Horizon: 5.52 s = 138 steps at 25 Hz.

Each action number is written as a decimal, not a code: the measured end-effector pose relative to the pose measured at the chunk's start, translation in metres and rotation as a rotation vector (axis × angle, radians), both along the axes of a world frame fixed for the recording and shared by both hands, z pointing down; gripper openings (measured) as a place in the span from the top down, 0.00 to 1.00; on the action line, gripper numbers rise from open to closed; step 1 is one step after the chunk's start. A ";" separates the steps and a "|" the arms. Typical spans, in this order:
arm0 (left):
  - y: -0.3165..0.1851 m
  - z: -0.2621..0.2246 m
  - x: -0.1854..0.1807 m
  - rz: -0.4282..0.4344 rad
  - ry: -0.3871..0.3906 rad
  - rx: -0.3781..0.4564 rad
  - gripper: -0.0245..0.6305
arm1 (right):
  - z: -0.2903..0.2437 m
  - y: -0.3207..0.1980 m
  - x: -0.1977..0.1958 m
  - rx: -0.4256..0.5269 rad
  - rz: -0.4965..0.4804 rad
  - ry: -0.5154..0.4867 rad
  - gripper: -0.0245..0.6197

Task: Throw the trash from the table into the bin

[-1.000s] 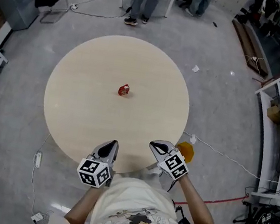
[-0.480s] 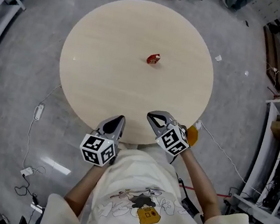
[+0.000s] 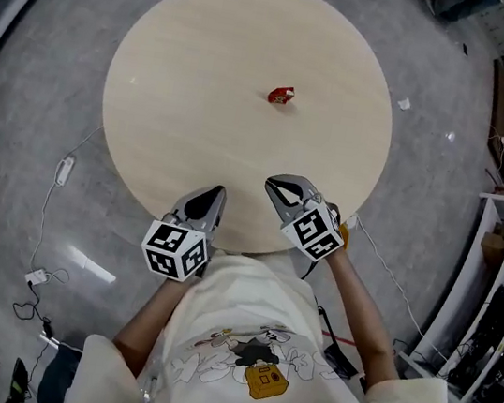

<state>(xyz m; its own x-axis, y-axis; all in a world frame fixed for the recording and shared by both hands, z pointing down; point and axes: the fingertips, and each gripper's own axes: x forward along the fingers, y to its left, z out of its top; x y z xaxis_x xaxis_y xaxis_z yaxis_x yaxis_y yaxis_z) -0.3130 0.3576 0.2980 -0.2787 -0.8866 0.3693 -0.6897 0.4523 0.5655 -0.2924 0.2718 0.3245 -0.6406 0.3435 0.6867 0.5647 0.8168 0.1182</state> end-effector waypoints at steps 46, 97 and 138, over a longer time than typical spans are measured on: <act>-0.097 0.045 -0.036 -0.325 0.190 -0.171 0.96 | 0.110 -0.158 -0.198 0.093 -0.216 0.045 0.75; -0.018 -0.010 0.045 0.286 0.005 0.009 0.96 | -0.012 -0.019 0.069 -0.190 0.505 -0.096 0.76; -0.285 0.009 0.309 0.809 0.000 -0.036 0.96 | 0.019 -0.240 0.374 -0.277 1.076 -0.190 0.76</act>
